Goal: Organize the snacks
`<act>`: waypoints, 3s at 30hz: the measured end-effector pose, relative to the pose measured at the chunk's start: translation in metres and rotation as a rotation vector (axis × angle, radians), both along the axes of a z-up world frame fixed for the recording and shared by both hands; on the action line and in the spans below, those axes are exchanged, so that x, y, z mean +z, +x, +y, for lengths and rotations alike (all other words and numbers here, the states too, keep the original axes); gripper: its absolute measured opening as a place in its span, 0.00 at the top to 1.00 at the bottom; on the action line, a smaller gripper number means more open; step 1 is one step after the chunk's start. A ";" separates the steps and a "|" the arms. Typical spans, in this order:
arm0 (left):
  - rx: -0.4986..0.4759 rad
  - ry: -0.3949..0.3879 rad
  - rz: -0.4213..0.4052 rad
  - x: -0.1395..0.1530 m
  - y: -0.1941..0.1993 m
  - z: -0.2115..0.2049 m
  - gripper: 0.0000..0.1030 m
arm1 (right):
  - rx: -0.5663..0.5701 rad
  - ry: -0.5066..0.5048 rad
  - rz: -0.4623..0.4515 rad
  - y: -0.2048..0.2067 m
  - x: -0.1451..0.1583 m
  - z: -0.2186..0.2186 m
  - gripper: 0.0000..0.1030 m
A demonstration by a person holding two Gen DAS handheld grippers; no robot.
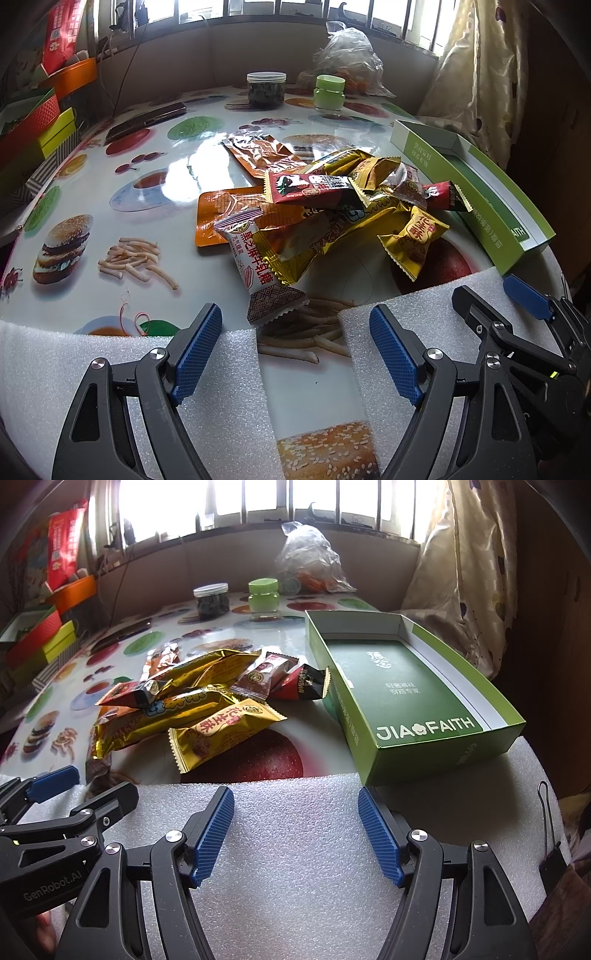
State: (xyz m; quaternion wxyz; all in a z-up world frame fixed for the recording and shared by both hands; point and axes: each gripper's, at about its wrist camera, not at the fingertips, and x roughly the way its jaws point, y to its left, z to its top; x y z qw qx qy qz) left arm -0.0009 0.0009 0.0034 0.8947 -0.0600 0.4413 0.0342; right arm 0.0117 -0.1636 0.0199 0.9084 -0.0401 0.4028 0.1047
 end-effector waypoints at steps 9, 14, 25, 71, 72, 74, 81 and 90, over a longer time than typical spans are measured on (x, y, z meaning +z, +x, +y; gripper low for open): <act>0.000 0.001 0.000 0.000 -0.001 0.000 0.20 | 0.000 0.000 -0.001 0.000 0.000 0.000 0.32; -0.001 0.002 -0.001 -0.001 -0.001 0.000 0.20 | 0.000 0.000 -0.001 0.000 0.000 0.000 0.32; -0.002 0.002 0.003 -0.001 -0.001 0.000 0.20 | 0.000 -0.001 -0.001 -0.001 0.000 0.000 0.32; -0.145 0.037 -0.038 0.046 0.042 0.035 0.20 | 0.008 0.146 0.165 0.068 0.003 0.034 0.57; -0.155 0.041 -0.040 0.047 0.045 0.033 0.20 | 0.011 0.148 0.165 0.068 0.003 0.034 0.60; -0.186 0.043 -0.038 0.047 0.050 0.030 0.20 | 0.010 0.142 0.158 0.066 0.004 0.034 0.67; -0.235 0.085 -0.014 0.042 0.066 0.022 0.20 | 0.004 0.144 0.152 0.065 0.005 0.030 0.79; -0.225 0.019 0.010 0.034 0.072 0.020 0.20 | 0.017 0.140 0.128 0.059 0.011 0.030 0.79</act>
